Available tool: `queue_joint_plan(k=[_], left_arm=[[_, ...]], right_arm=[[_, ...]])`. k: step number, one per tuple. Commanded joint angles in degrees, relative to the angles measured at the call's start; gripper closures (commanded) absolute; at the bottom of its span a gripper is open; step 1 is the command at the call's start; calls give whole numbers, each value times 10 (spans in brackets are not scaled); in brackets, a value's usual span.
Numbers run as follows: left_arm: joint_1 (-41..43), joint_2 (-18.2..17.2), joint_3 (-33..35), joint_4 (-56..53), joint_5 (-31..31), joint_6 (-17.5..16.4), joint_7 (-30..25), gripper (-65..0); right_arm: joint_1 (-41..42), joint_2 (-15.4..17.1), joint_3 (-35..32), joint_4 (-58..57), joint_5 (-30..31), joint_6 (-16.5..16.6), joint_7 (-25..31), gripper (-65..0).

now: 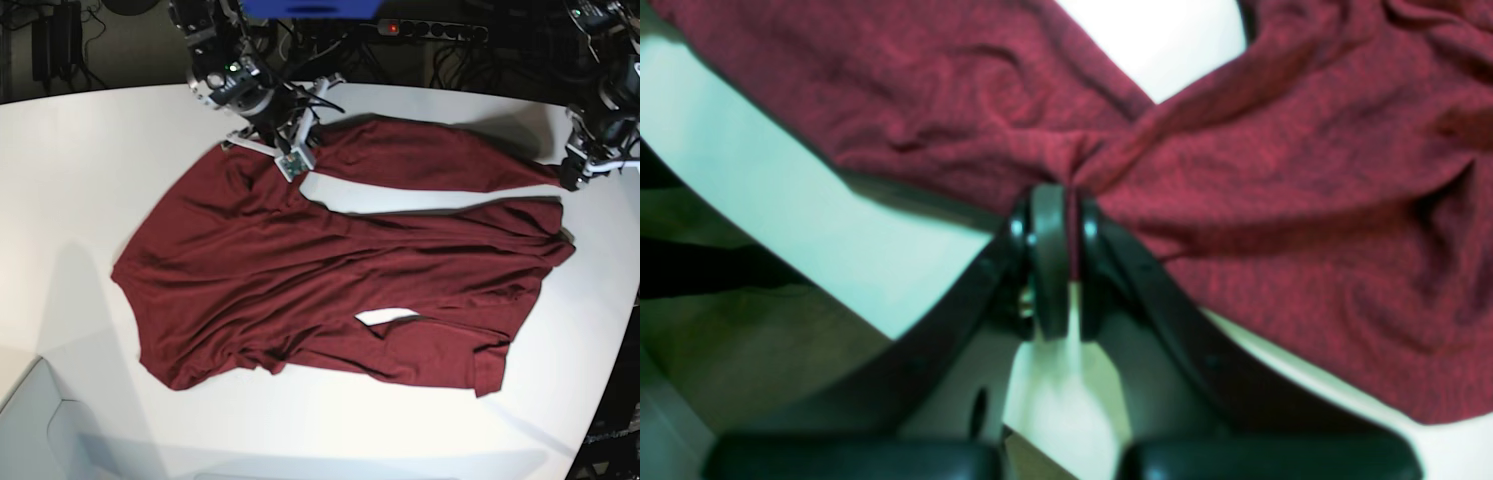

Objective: Layout the t-shirt on the table in an organized manner, then fold the t-shirt properly
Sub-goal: 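Grasp the sleeve cuff with the left gripper while the right holds the shoulder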

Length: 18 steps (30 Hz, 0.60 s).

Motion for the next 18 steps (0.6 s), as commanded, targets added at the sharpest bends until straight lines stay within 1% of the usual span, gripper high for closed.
queue_joint_plan(k=[1,3,8,11,13,18], left_arm=[[-2,-8,-3,8,-18,15,3,0],[-2,-8,-3,8,-18,15,3,0],[-2,-8,-2,8,-18,15,3,0],[-2,-8,-2,8,-18,15,3,0],[-2,-8,-4,8,-18,15,3,0],[-2,-8,-5,8,-18,15,3,0]], right_arm=[[1,-1,-3,12,6,4,10,0],[1,-1,-3,12,6,4,10,-35],[0,-1,-2,12,6,4,9,-173],[-1,-1,0,13,6,4,9,-236],[-7,-1,0,16,6,4,11,-257],[-14,13,-3,47,6,4,10,-259]])
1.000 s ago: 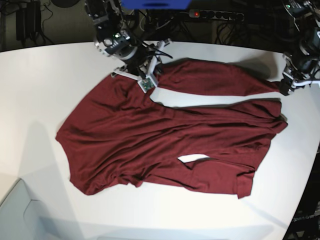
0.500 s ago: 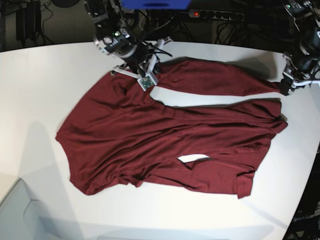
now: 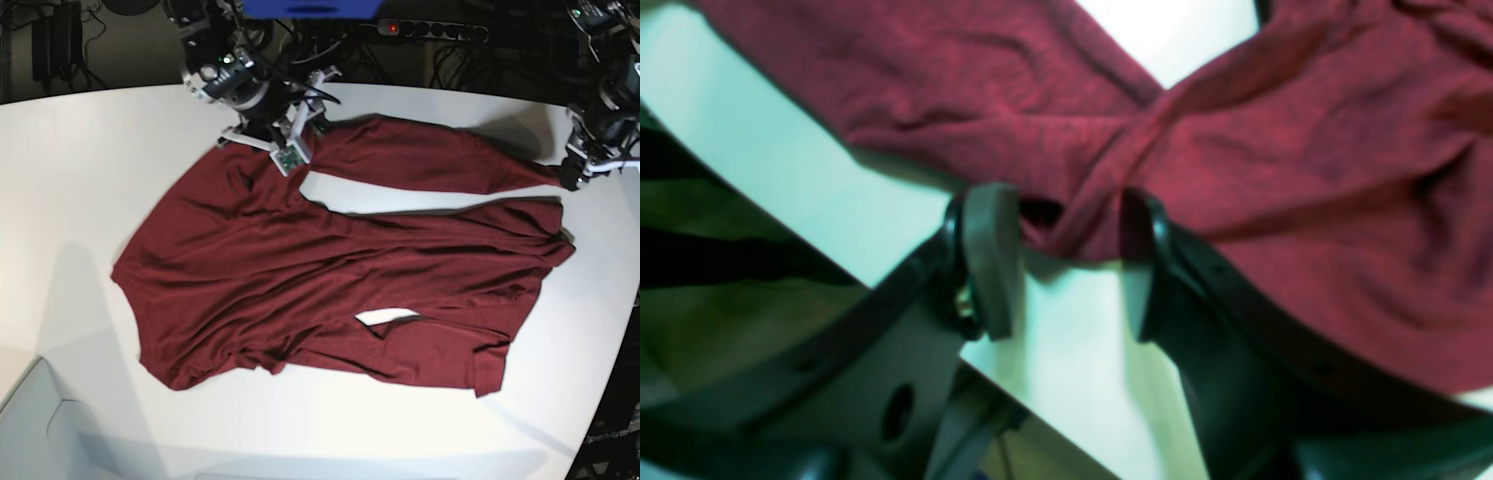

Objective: Layout the t-shirt on the table in an organized manner, then fold the t-shirt properly
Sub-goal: 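Grasp the sleeve cuff with the left gripper while the right holds the shoulder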

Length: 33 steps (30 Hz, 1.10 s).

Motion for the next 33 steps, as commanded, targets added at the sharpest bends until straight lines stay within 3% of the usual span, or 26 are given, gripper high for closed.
queue_joint_plan(k=[1,15,22,30,33], left_arm=[[-2,-8,-4,8,-18,15,3,0],[-2,-8,-2,8,-18,15,1,0],[-2,-8,-2,8,-18,15,2,0],[-1,-8,-4,8,-18,15,3,0],[-1,-8,-4,8,-18,15,3,0]], right_arm=[[-1,-2,-1,14,5,4,14,-259],[-2,-1,0,10,5,4,17,-252],[-1,-1,1,9,5,4,17,-152],[-1,-1,0,-14,5,5,18,-143],[-2,-1,0,-12,5,5,18,-106]])
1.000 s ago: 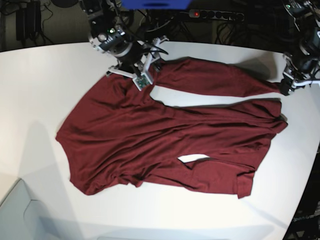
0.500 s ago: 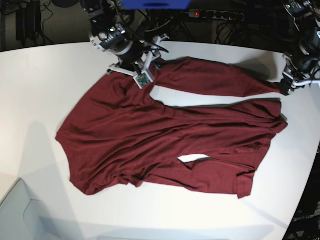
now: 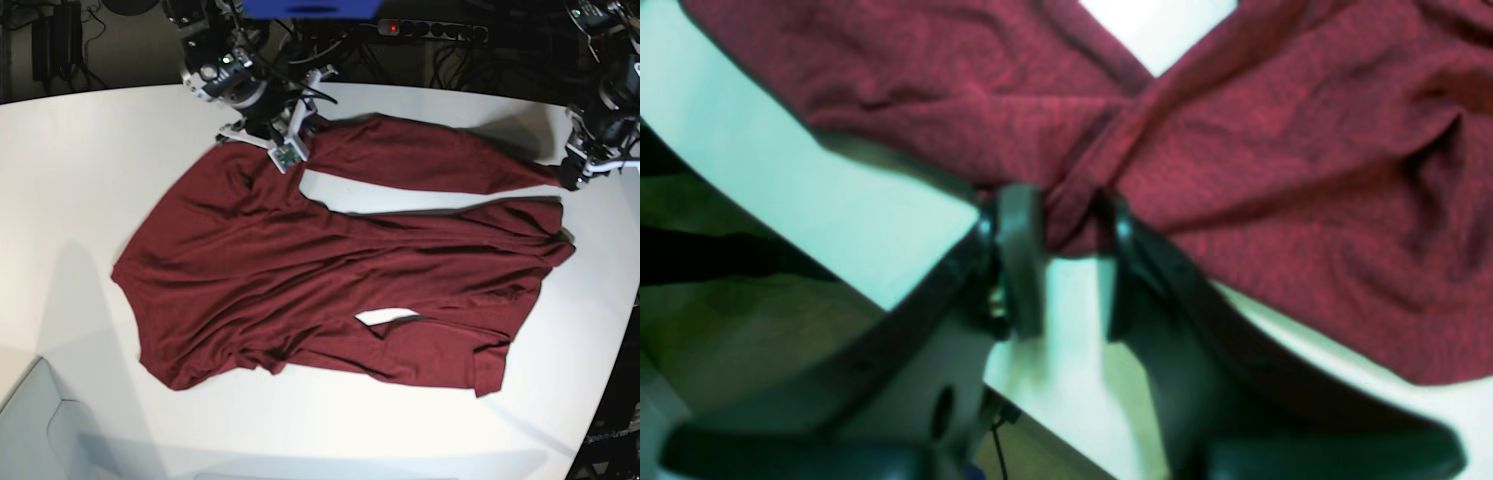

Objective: Layout the t-shirt on the table in an organized manner, then fold the t-shirt properly
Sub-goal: 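Grasp the sleeve cuff with the left gripper while the right holds the shoulder, then drag the held shoulder fabric with the right gripper across the shirt body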

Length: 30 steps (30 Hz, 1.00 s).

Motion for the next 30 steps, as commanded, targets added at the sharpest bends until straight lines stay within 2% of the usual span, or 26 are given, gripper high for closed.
queue_joint_plan(k=[1,3,4,11,16,24,30], left_arm=[[-1,-8,-4,8,-18,15,3,0],[1,-8,-4,8,-18,14,3,0],[1,-8,-4,8,-18,14,3,0],[4,-8,-5,10,-21,14,3,0],[19,-8,-3,15,-26,15,4,0],[58,-13,-6,15,-94,16,4,0],[76,-15,-7,15,-97,16,4,0]], right_arm=[[0,-1,-1,9,7,4,11,-81],[0,-1,1,10,7,4,11,-10],[0,-1,1,10,7,4,11,0],[-4,7,0,25,8,4,11,0],[-26,11,2,104,8,4,12,0],[-24,16,2,144,9,4,12,0],[-19,23,3,145,9,4,12,0]])
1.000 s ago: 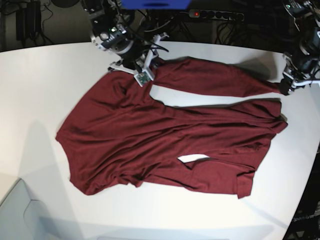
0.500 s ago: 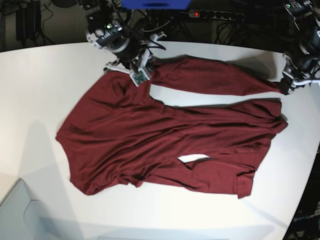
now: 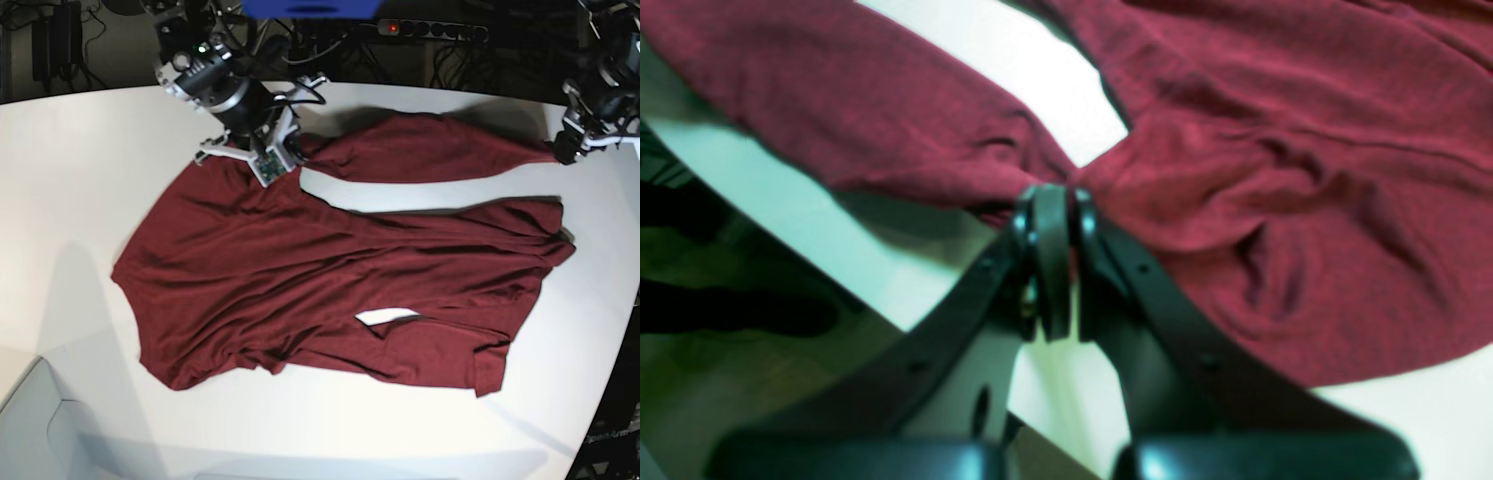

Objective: Layout the t-shirt on the table in an organized manner, then fold the t-shirt properly
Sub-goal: 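Drag the held shoulder fabric with the right gripper across the shirt body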

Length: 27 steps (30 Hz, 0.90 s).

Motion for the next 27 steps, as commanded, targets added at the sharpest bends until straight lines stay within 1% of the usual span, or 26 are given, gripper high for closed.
queue_joint_plan(k=[1,6,8,11,15,18,21,22,25,27], left_arm=[[7,-7,-4,10,-46,18,4,0],[8,-24,-4,10,-46,18,7,0],[2,-24,-6,10,-46,18,26,0],[-19,-23,-28,9,-46,18,56,0],[-54,-19,-58,8,-45,18,116,0],[-68,-19,-81,8,-45,18,146,0],[-72,-20,-91,8,-45,16,161,0],[-68,-22,-91,8,-46,15,161,0],[-59,-22,-91,9,-46,15,161,0],[-52,-22,-91,9,-47,14,161,0]], right_arm=[[2,0,9,12,5,4,14,0],[12,-2,38,11,5,6,14,0],[20,-1,52,11,5,7,14,0],[22,-1,65,11,5,7,14,0],[23,0,67,13,5,7,15,0],[17,0,67,13,5,7,32,0],[13,0,67,16,5,11,56,0],[4,0,67,16,5,23,63,0],[-10,-4,69,16,5,78,96,0],[-23,-4,67,16,5,94,120,0]])
